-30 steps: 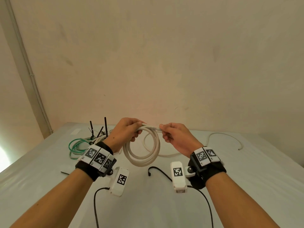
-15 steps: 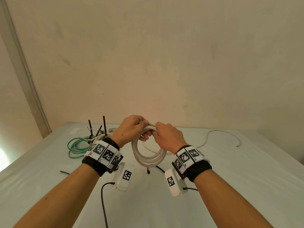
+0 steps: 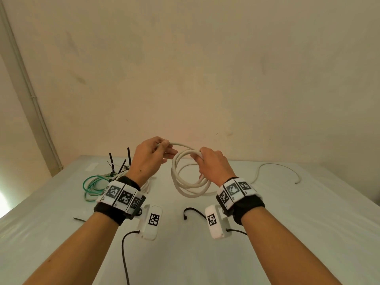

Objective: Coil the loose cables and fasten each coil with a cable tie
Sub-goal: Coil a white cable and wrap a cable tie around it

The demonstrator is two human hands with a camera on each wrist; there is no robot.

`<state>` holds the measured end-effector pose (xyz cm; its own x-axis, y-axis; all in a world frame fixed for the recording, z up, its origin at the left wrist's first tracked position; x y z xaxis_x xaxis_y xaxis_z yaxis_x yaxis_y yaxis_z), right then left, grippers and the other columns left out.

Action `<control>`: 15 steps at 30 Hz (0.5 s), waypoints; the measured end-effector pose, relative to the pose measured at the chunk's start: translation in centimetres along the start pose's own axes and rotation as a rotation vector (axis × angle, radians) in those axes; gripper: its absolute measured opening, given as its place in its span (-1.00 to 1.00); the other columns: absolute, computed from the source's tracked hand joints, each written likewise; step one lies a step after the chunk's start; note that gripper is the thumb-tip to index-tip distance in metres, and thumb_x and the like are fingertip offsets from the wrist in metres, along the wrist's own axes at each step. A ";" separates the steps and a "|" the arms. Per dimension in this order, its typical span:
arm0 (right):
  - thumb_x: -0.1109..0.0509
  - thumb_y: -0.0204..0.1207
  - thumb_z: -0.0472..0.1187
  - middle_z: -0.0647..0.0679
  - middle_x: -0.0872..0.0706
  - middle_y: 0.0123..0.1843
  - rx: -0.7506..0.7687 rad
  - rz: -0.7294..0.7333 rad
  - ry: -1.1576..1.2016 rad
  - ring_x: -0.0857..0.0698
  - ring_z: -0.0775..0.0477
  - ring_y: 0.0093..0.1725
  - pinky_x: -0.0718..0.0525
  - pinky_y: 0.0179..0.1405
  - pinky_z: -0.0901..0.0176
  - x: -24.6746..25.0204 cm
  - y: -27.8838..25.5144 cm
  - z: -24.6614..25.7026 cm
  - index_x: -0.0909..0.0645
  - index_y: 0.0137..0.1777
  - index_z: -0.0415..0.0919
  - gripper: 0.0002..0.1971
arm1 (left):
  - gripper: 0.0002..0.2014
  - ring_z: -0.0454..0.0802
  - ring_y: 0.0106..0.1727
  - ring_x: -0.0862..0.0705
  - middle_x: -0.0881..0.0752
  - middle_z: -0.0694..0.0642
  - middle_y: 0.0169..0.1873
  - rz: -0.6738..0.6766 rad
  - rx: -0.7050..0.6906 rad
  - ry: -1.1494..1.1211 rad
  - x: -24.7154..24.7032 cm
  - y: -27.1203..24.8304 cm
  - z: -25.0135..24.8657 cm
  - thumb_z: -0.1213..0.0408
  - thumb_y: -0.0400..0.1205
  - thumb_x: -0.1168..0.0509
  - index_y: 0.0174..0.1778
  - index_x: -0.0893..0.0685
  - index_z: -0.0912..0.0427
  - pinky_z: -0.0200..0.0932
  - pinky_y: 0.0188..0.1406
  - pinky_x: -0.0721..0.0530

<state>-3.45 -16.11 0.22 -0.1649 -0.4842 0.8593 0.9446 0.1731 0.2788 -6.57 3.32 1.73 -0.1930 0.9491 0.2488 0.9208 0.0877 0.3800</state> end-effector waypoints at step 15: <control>-0.33 0.78 -0.03 -0.10 -0.70 -0.22 -0.272 -0.033 0.504 -0.77 -0.14 -0.41 -0.86 -0.19 -0.14 -1.6 -0.6 -0.2 -0.58 -0.13 -0.18 -0.72 | -0.53 0.14 -0.23 -0.81 -0.81 0.23 -0.21 0.179 0.197 0.075 -4.2 -2.4 2.8 -0.19 0.73 -0.29 0.04 -0.56 0.23 0.29 0.02 -0.80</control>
<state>-3.72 -15.61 -1.41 -0.1033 -0.8460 0.5230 0.9912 -0.0440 0.1247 -7.06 0.00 -2.72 -0.0390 0.9305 0.3641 0.9893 -0.0154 0.1453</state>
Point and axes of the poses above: each hand's wrist, its own y-axis towards the middle knuckle, its own x-axis out of the back of the hand, z = x × y, the point moved 3 cm from there along y, towards the middle knuckle
